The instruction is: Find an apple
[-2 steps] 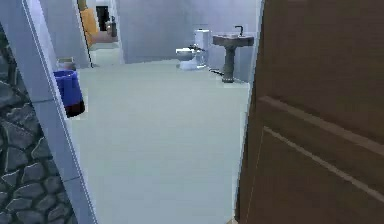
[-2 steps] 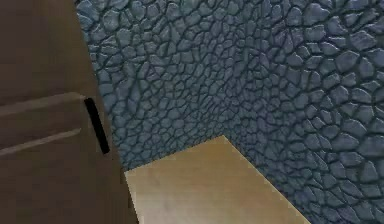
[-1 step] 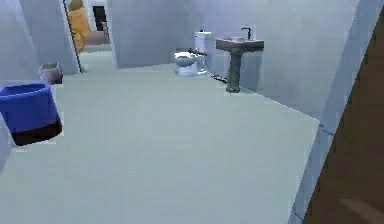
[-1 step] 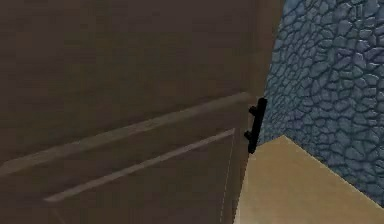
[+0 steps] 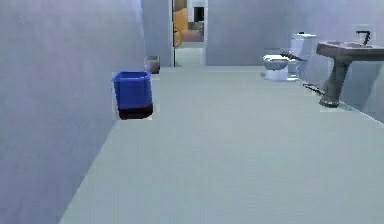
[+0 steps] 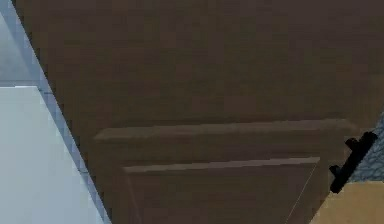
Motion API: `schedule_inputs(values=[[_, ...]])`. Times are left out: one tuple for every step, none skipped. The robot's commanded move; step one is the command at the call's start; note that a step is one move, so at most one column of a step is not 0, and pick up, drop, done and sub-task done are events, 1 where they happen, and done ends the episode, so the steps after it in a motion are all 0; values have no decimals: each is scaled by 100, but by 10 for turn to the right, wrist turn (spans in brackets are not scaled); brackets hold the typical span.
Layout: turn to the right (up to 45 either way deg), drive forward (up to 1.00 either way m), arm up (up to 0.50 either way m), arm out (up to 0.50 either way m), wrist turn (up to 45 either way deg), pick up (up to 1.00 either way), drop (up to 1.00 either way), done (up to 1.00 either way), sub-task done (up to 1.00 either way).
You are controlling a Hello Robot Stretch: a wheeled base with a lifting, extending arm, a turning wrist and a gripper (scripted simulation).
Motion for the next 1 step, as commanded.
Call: schedule_inputs(values=[[0, 100, 0, 0, 0, 0, 0, 0, 0]])
